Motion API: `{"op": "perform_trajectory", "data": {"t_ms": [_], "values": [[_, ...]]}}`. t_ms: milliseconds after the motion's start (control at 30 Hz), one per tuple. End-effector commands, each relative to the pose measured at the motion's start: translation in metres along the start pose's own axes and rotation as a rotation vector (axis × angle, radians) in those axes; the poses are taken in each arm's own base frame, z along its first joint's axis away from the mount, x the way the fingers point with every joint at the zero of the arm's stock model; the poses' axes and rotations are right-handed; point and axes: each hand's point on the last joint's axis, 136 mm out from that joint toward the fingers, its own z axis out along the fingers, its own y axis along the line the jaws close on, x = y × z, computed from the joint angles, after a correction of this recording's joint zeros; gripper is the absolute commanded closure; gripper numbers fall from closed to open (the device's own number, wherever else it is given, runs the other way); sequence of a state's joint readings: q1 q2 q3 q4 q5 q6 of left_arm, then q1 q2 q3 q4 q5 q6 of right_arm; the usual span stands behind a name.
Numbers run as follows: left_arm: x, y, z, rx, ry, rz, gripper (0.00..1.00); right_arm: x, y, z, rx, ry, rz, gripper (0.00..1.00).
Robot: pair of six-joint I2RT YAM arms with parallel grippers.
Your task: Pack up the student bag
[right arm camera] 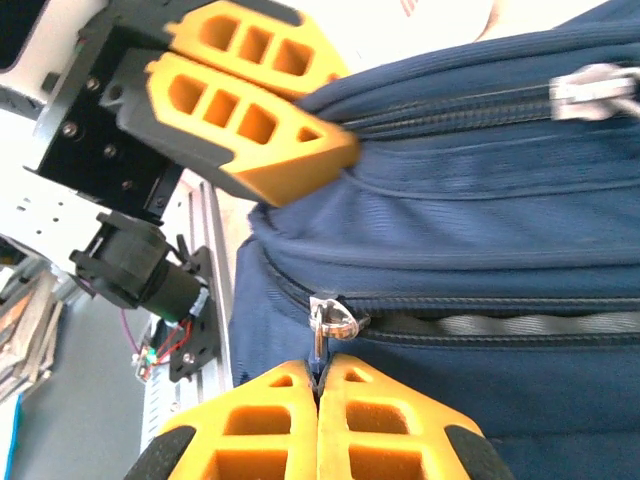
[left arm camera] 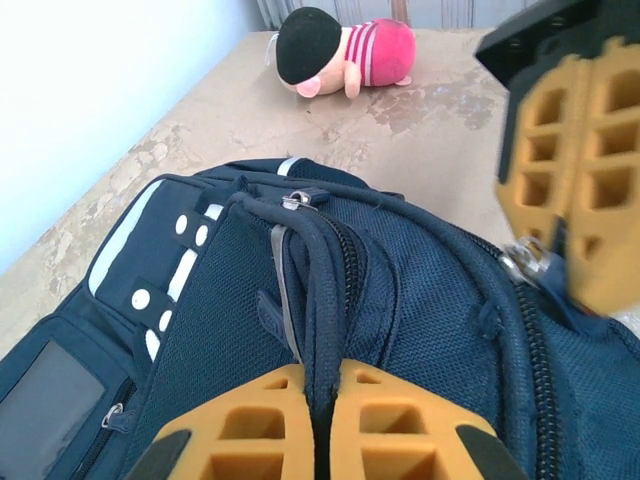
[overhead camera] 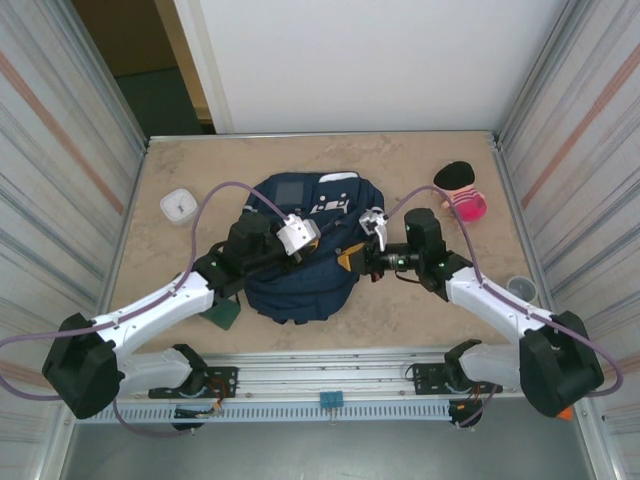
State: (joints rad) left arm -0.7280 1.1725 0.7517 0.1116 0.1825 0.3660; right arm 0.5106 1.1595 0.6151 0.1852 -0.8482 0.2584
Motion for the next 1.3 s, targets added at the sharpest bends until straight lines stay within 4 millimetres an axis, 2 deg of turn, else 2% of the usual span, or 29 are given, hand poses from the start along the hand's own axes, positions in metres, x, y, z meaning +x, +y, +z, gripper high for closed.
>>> {"op": "perform_trajectory", "data": {"t_ms": [0, 200, 333, 367, 500, 533, 667, 733, 867, 900, 1033, 1200, 1267], "values": [[-0.050, 0.026, -0.010, -0.122, -0.174, 0.004, 1.00, 0.001, 0.025, 0.004, -0.015, 0.007, -0.025, 1.00], [-0.052, 0.023, -0.001, -0.121, -0.164, 0.026, 1.00, 0.011, 0.052, 0.020, -0.051, 0.046, 0.007, 1.00], [-0.055, 0.020, -0.001, -0.109, -0.171, 0.033, 1.00, 0.013, 0.054, 0.024, -0.038, 0.051, 0.054, 0.98], [-0.056, 0.020, -0.002, -0.107, -0.174, 0.038, 1.00, 0.012, 0.053, 0.022, -0.028, 0.046, 0.066, 0.92], [-0.058, 0.013, -0.009, -0.078, -0.191, 0.073, 1.00, 0.003, 0.035, 0.007, 0.055, -0.008, 0.155, 0.52], [-0.056, 0.010, -0.010, -0.062, -0.191, 0.082, 1.00, 0.000, 0.029, 0.001, 0.078, -0.032, 0.192, 0.46], [-0.054, 0.001, -0.015, -0.004, -0.212, 0.098, 1.00, -0.021, 0.000, -0.025, 0.171, -0.190, 0.382, 0.35], [-0.053, -0.003, -0.015, 0.021, -0.223, 0.105, 1.00, -0.024, -0.013, -0.032, 0.215, -0.246, 0.483, 0.27], [-0.053, -0.012, -0.015, 0.074, -0.241, 0.117, 1.00, -0.034, -0.012, -0.029, 0.169, -0.273, 0.571, 0.26], [-0.054, -0.014, -0.015, 0.087, -0.246, 0.119, 1.00, -0.030, -0.018, -0.023, 0.172, -0.255, 0.615, 0.26], [-0.056, -0.020, -0.015, 0.125, -0.270, 0.125, 1.00, -0.033, -0.021, -0.012, 0.145, -0.262, 0.666, 0.26], [-0.054, -0.031, -0.014, 0.190, -0.268, 0.139, 1.00, -0.043, -0.023, -0.004, 0.120, -0.292, 0.687, 0.35], [-0.052, -0.033, -0.014, 0.201, -0.263, 0.142, 1.00, -0.045, -0.024, -0.001, 0.119, -0.305, 0.698, 0.43]]}}
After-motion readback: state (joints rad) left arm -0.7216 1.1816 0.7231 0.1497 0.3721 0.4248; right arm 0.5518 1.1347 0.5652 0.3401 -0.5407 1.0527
